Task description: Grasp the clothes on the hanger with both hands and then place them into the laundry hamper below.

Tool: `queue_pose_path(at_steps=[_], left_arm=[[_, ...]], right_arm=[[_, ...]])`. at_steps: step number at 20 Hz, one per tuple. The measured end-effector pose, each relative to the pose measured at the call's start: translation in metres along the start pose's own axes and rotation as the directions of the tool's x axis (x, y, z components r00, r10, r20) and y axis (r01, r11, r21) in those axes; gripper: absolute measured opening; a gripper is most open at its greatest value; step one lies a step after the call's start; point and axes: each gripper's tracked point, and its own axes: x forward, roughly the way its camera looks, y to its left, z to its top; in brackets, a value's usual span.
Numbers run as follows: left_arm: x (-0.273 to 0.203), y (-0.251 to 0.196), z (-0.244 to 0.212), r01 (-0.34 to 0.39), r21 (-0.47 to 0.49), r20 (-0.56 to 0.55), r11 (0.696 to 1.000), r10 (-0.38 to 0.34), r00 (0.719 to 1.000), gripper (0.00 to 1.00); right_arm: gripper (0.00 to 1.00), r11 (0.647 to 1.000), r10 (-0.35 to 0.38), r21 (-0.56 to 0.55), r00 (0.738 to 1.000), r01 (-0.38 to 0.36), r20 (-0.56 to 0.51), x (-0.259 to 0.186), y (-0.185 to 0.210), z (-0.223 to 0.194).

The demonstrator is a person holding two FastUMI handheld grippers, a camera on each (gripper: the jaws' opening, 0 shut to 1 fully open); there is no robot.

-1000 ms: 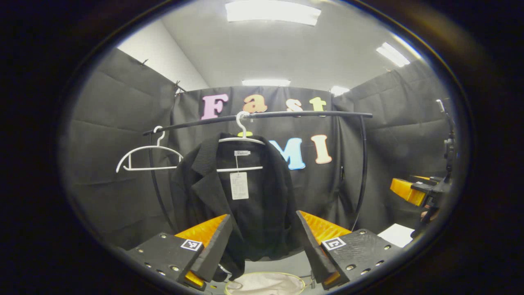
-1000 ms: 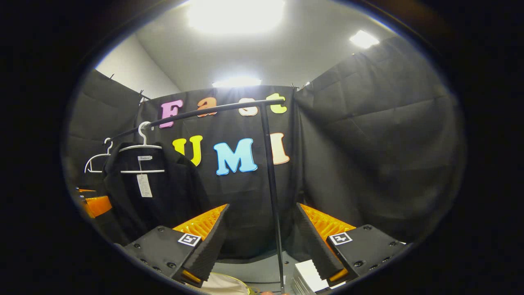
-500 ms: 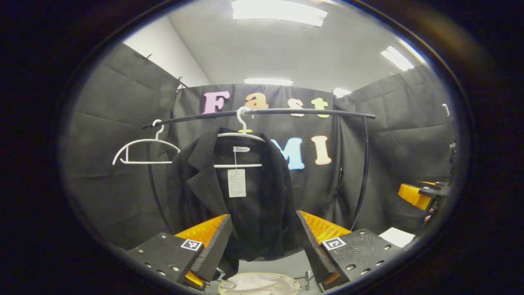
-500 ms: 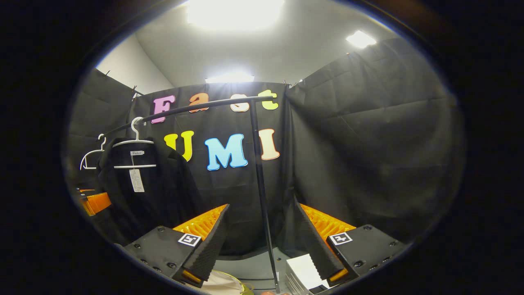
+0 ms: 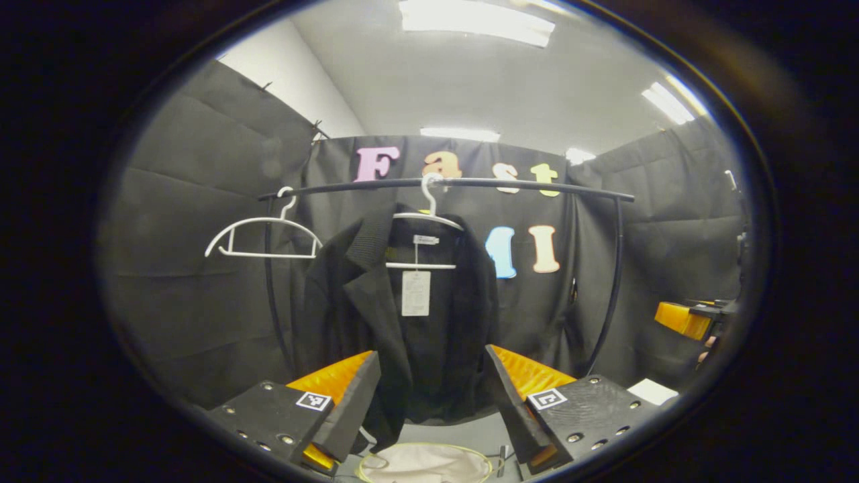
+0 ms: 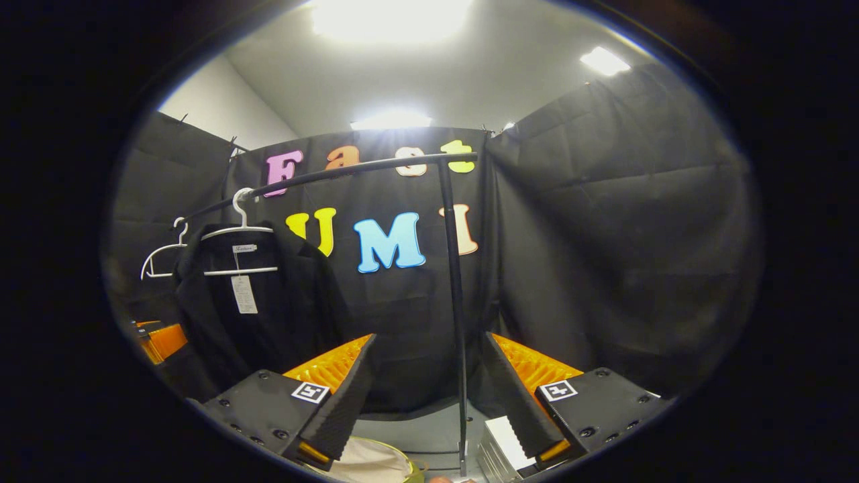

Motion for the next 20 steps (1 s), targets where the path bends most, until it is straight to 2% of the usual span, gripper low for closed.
queue_pose_path(at_steps=[7, 9, 12, 14, 17, 20], left_arm=[[-0.002, 0.030, -0.006, -0.104, -0.100, -0.041, 0.990, 0.101, 0.994, 0.90], [0.005, 0.030, -0.006, -0.106, -0.093, -0.064, 0.990, 0.101, 0.993, 0.90], [0.011, 0.035, -0.002, -0.146, -0.071, -0.073, 0.987, 0.141, 0.987, 0.90], [0.018, 0.044, 0.002, -0.190, -0.052, -0.078, 0.980, 0.186, 0.979, 0.90], [0.030, 0.051, 0.016, -0.248, -0.050, -0.058, 0.968, 0.245, 0.968, 0.90], [0.047, 0.057, 0.023, -0.294, -0.054, -0.058, 0.954, 0.291, 0.955, 0.90]], right_arm=[[0.98, 0.995, 0.094, -0.012, 0.995, -0.094, -0.027, 0.012, 0.030, -0.002], [0.98, 0.992, 0.129, 0.004, 0.991, -0.129, -0.041, 0.024, 0.044, -0.004], [0.98, 0.981, 0.193, -0.018, 0.981, -0.193, -0.013, 0.048, 0.072, 0.000], [0.98, 0.965, 0.260, -0.037, 0.965, -0.260, -0.004, 0.068, 0.098, 0.001], [0.98, 0.928, 0.372, -0.020, 0.928, -0.372, -0.027, 0.097, 0.138, -0.001], [0.98, 0.898, 0.440, 0.010, 0.897, -0.440, -0.044, 0.125, 0.166, -0.001]])
